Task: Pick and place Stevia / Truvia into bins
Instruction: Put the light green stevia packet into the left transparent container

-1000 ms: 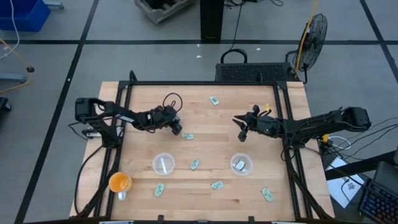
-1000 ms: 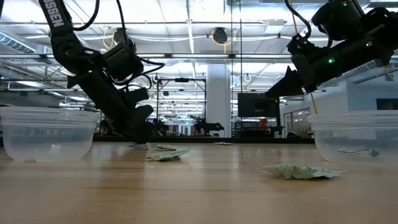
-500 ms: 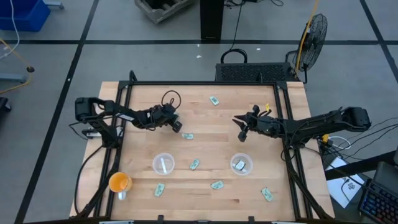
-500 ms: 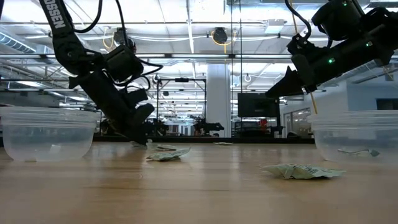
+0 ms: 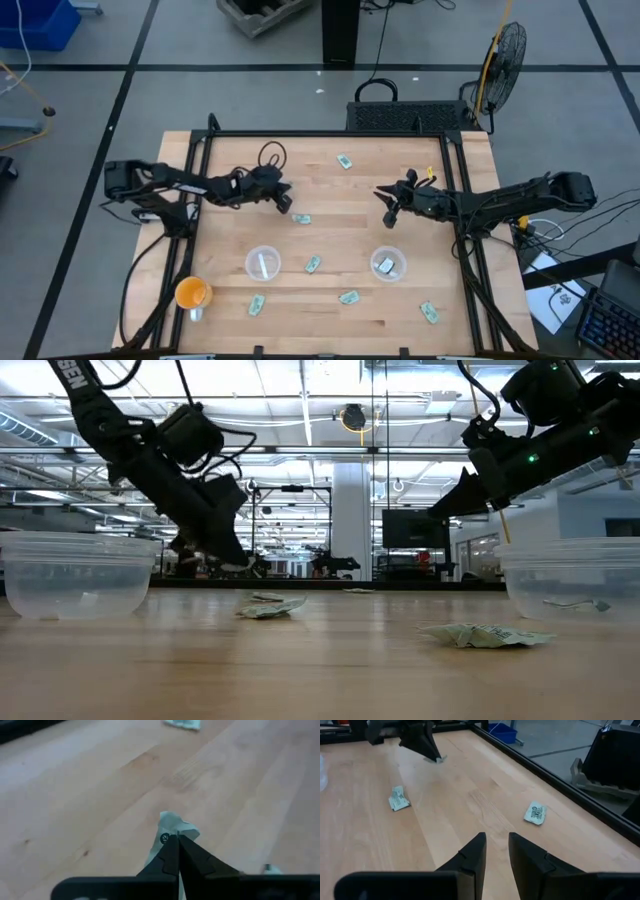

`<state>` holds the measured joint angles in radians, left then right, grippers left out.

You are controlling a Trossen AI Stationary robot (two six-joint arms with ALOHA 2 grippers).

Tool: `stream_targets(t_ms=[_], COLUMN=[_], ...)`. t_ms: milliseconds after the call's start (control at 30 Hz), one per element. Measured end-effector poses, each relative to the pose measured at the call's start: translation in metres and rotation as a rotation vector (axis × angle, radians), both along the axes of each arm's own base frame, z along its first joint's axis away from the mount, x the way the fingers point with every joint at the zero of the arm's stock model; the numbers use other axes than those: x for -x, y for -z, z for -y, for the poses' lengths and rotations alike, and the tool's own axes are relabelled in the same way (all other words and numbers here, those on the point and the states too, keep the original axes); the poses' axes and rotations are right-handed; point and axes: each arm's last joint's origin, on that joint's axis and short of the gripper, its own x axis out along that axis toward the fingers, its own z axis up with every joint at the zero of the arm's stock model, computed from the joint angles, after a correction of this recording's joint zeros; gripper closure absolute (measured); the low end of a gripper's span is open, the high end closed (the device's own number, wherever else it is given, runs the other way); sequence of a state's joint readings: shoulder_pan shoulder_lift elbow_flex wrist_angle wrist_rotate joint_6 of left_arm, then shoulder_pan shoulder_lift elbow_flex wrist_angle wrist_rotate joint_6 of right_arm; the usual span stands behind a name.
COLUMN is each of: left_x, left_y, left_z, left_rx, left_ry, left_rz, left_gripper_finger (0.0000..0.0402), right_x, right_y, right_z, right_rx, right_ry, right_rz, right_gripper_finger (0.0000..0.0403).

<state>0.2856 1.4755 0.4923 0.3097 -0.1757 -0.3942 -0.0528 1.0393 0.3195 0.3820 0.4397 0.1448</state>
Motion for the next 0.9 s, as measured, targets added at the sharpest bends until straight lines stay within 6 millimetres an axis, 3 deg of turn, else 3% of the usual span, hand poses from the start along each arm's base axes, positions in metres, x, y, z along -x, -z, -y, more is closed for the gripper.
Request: stream_targets(t_ms=[300, 700, 900], left_x=[0.005, 0.048, 0.064], left_y=[-0.032, -0.063, -0.06], left_z=[0.027, 0.113, 0.152], left_rx=[0.053, 0.24, 0.314], left_ry=[0.229, 0.498, 0.603], left_rz=[0.107, 0.042, -0.021], left_gripper_finger=[0.0398, 0.0399, 0.0399], right_x=[0.001, 0.001, 0.001], right_y=[0.002, 0.004, 0.005], right_z=[0.0, -0.006, -0.007], right_rx=[-0.028, -0.048, -0.047], right_ry=[0.0, -0.063, -0.066], right_rz=[-0.014, -0.027, -0.044], right_gripper_finger=[0.0328, 0.0328, 0.0328])
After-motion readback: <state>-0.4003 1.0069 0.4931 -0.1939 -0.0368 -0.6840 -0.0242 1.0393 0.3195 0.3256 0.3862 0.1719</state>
